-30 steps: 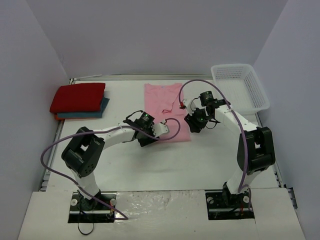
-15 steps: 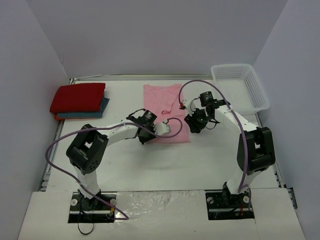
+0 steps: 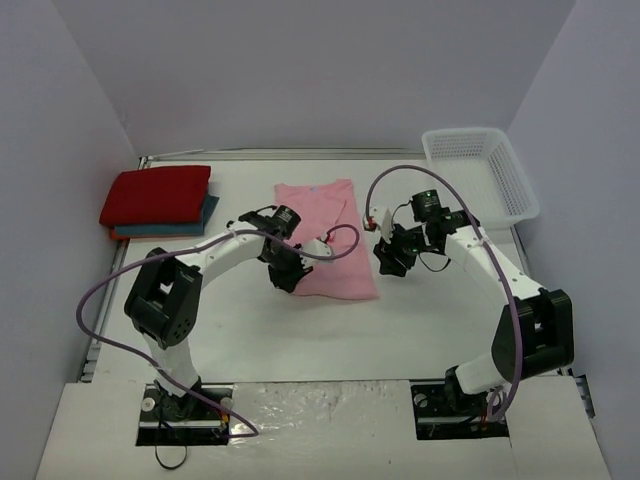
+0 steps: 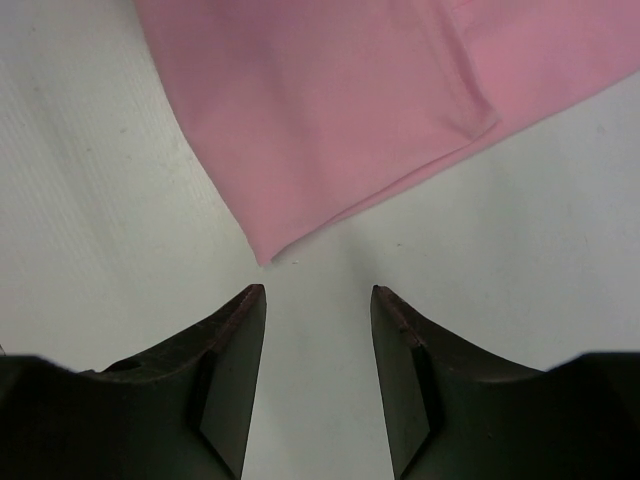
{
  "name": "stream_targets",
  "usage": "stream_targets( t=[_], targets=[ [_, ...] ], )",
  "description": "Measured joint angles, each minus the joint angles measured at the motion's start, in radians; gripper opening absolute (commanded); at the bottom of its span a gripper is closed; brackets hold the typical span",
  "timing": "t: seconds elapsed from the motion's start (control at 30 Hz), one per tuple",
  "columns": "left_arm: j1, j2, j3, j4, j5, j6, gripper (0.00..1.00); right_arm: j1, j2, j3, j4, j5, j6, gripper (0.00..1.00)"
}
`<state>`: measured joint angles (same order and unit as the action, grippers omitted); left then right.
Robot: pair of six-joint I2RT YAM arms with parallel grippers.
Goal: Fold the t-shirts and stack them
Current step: Grab one side of the 2/3 rectangular tshirt with both arms
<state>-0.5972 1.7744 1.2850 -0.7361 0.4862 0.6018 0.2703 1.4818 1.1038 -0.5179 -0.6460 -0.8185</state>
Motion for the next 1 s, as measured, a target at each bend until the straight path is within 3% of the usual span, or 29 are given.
stream_targets(
  t=[0.33,1.0],
  targets=[
    [0.145,0.105,0.081,-0.148,0.159,0.039,0.02,0.128,-0.058,-0.097,-0.025,0.002,-0.124,0.43],
    [0.144,0.134,0.117,-0.218,0.198,0.050,0.02,0.243,0.115,-0.120,0.038,0.013,-0.201,0.41]
  ],
)
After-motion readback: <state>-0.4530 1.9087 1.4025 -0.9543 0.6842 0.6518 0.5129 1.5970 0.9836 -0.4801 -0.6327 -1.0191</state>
